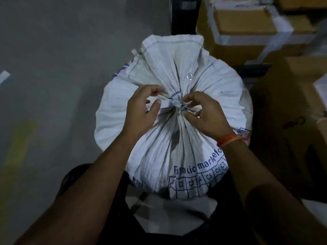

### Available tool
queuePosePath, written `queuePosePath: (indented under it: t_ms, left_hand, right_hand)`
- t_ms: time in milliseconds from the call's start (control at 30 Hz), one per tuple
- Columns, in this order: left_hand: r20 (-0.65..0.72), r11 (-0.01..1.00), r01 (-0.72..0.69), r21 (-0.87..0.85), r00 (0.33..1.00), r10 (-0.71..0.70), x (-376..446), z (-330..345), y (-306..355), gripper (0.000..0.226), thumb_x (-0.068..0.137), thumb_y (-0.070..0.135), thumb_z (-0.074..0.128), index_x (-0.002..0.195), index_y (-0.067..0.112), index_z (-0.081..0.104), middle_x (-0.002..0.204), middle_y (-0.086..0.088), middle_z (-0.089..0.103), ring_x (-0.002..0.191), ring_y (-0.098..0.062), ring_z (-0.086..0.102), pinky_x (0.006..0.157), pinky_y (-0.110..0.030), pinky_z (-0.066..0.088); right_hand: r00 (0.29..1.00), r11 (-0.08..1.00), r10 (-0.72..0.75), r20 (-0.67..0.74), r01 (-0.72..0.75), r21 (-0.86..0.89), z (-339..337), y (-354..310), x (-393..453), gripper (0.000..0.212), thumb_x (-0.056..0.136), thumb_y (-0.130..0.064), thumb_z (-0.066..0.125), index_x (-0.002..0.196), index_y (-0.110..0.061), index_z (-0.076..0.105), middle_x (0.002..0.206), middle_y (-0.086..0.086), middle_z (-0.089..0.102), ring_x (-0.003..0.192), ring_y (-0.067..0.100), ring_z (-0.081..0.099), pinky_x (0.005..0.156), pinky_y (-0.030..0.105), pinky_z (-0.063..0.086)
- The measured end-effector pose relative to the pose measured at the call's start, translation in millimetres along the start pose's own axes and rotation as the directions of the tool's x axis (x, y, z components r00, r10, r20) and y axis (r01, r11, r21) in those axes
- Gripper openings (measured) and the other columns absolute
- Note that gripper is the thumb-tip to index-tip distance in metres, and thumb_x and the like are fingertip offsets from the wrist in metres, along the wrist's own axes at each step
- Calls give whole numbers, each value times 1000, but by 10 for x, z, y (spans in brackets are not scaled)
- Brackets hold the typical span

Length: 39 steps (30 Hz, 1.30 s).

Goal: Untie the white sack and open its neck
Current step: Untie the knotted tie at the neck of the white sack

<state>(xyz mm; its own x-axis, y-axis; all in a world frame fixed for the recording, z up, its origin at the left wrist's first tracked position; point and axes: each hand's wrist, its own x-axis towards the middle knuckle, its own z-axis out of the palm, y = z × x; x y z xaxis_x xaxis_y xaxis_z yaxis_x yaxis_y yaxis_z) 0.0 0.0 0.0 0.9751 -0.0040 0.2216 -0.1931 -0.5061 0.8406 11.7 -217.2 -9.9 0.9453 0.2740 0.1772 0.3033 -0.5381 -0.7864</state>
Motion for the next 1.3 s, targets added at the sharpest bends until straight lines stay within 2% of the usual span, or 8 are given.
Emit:
queuePosePath:
  t_ms: [233,400,567,733,833,1000,1167,1300]
  left_hand:
    - [146,995,103,-13,984,-100,281,8,-145,24,97,13,61,118,21,69,116,10,71,104,0,65,84,-28,56]
    - [205,983,177,-45,965,-164,314,-8,-216,22,99,17,62,119,24,67,97,4,70,88,-2,65,84,-20,52]
    - [264,960,259,-103,938,-224,339,-11,-234,19,99,18,62,116,25,69,92,-6,71,84,-18,68,81,-31,54]
    - [293,898,357,-257,914,-280,344,40,-247,20,102,5,54,112,12,69,85,-1,78,75,-11,70,71,-26,56]
    - [277,911,321,-259,928,-248,356,138,-275,19,100,4,57,110,13,71,91,-2,79,83,-14,74,80,-35,60]
    - [218,997,74,-26,974,-67,433,238,-297,19,92,9,71,108,19,75,103,7,77,101,-5,71,92,-32,58]
    - [254,995,4,95,967,-28,472,261,-392,11,88,23,76,97,29,71,94,13,75,92,-4,69,84,-38,58]
    - [300,981,-4,196,952,-56,507,327,-430,3,85,42,71,87,40,71,82,19,72,85,-11,63,90,-45,49]
  right_hand:
    - [996,988,-24,85,37,-150,52,75,235,36,78,-19,85,107,-12,63,104,3,67,88,14,65,78,15,49]
    - [998,986,-26,49,34,-163,131,92,284,33,77,-23,86,99,-13,63,95,3,66,82,16,64,75,29,53]
    - [999,973,-43,-1,42,-225,251,139,278,32,75,-26,86,93,-15,62,91,2,61,75,12,58,68,15,43]
    - [993,971,-84,-82,63,-231,312,175,225,18,82,-14,80,94,-13,66,86,-1,59,75,9,52,69,15,43]
    - [993,995,6,-121,-19,-101,263,187,214,21,82,-11,81,98,-16,69,87,-4,67,76,6,60,74,2,44]
    - [993,995,94,-72,-92,32,167,234,265,25,81,-13,85,96,-18,66,86,-9,70,82,1,66,74,4,46]
    - [997,994,70,-26,-67,81,126,227,308,21,82,-14,84,91,-19,66,82,-6,71,82,8,69,73,14,53]
    - [997,995,71,-12,-70,74,108,234,293,22,81,-14,85,93,-19,67,85,-7,72,83,8,70,74,15,54]
